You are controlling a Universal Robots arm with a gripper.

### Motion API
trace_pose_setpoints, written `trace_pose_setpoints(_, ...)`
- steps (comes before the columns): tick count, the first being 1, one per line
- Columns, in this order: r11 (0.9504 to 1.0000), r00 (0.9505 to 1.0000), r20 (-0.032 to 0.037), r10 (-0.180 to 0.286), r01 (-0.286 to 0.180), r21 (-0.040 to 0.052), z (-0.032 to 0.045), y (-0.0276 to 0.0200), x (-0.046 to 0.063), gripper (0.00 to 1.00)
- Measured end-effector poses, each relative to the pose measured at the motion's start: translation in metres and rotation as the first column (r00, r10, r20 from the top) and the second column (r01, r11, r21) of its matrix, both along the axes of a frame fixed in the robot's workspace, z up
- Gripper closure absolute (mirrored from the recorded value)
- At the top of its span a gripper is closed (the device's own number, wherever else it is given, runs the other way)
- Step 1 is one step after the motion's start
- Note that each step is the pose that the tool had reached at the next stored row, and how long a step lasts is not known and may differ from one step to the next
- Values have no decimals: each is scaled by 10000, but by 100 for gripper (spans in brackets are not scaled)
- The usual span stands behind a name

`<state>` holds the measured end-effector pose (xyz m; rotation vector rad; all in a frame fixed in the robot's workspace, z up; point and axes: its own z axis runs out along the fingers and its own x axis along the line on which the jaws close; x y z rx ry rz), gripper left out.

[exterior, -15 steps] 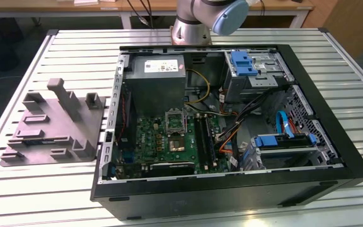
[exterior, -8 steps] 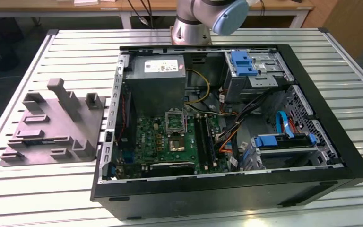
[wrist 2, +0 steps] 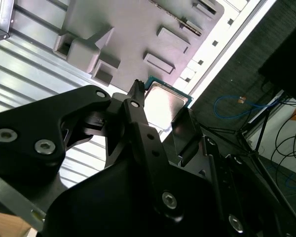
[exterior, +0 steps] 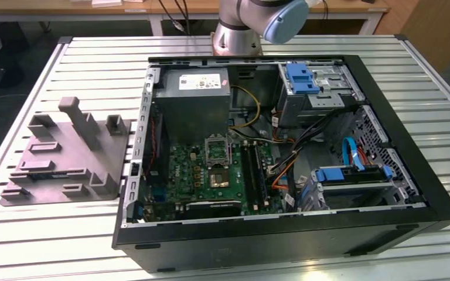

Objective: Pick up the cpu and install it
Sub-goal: 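Pick up the cpu and move it towards the insertion slot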

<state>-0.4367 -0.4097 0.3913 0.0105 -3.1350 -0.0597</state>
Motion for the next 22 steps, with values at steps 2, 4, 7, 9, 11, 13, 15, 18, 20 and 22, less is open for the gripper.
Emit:
trace_pose_setpoints(2, 10000, 10000, 0, 0, 0, 0, 0, 0, 8, 53)
trace_pose_setpoints(4, 10000, 10000, 0, 0, 0, 0, 0, 0, 17, 53)
trace_pose_setpoints(7, 10000, 10000, 0, 0, 0, 0, 0, 0, 33, 53)
trace_pose_setpoints(9, 10000, 10000, 0, 0, 0, 0, 0, 0, 42, 53)
trace_pose_setpoints(11, 10000, 10000, 0, 0, 0, 0, 0, 0, 51, 53)
trace_pose_setpoints(13, 10000, 10000, -1, 0, 0, 0, 0, 0, 59, 53)
trace_pose_setpoints(15, 10000, 10000, 0, 0, 0, 0, 0, 0, 66, 53)
trace_pose_setpoints(18, 10000, 10000, 1, 0, 0, 0, -1, 0, 78, 53)
trace_pose_setpoints(20, 10000, 10000, 0, 0, 0, 0, 0, 0, 85, 53)
trace_pose_setpoints(22, 10000, 10000, 0, 0, 0, 0, 0, 0, 95, 53)
